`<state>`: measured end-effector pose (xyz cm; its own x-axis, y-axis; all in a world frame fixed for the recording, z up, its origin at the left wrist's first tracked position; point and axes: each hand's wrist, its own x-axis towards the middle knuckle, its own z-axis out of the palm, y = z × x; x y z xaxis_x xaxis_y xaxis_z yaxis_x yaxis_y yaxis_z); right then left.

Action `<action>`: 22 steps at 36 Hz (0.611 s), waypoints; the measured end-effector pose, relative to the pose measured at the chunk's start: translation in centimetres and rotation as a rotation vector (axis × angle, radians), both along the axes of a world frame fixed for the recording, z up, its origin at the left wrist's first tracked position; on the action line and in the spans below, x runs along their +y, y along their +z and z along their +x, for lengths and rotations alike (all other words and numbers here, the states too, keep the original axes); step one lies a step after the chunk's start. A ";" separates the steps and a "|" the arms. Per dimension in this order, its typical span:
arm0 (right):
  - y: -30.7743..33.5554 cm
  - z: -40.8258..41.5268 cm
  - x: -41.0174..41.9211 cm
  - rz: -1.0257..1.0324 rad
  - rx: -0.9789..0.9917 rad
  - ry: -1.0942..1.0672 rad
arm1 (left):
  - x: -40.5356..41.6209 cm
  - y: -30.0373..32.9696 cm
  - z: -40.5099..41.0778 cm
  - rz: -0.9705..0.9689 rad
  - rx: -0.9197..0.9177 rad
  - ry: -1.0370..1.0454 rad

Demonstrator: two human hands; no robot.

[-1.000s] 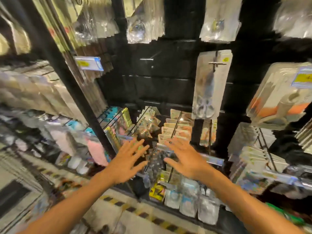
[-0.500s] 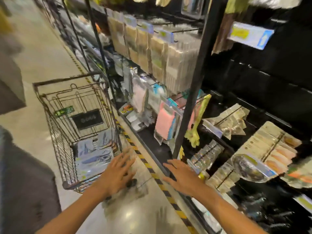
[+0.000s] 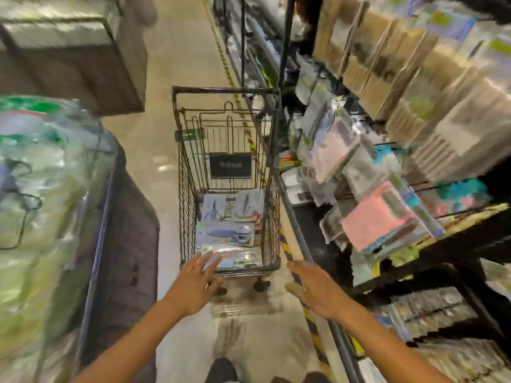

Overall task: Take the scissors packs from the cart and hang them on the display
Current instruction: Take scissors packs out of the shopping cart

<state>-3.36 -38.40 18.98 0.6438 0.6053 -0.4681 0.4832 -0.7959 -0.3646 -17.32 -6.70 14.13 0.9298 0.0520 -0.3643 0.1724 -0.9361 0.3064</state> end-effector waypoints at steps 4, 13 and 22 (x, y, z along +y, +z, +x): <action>-1.5 2.5 1.6 -0.026 0.053 0.062 | 0.6 -0.4 1.4 -0.003 0.127 0.107; -3.5 10.8 5.9 -0.008 0.090 0.236 | 0.2 -1.9 6.6 0.013 0.266 0.257; -6.4 17.2 10.1 0.014 0.210 0.352 | -0.8 -1.1 10.1 0.022 0.323 0.383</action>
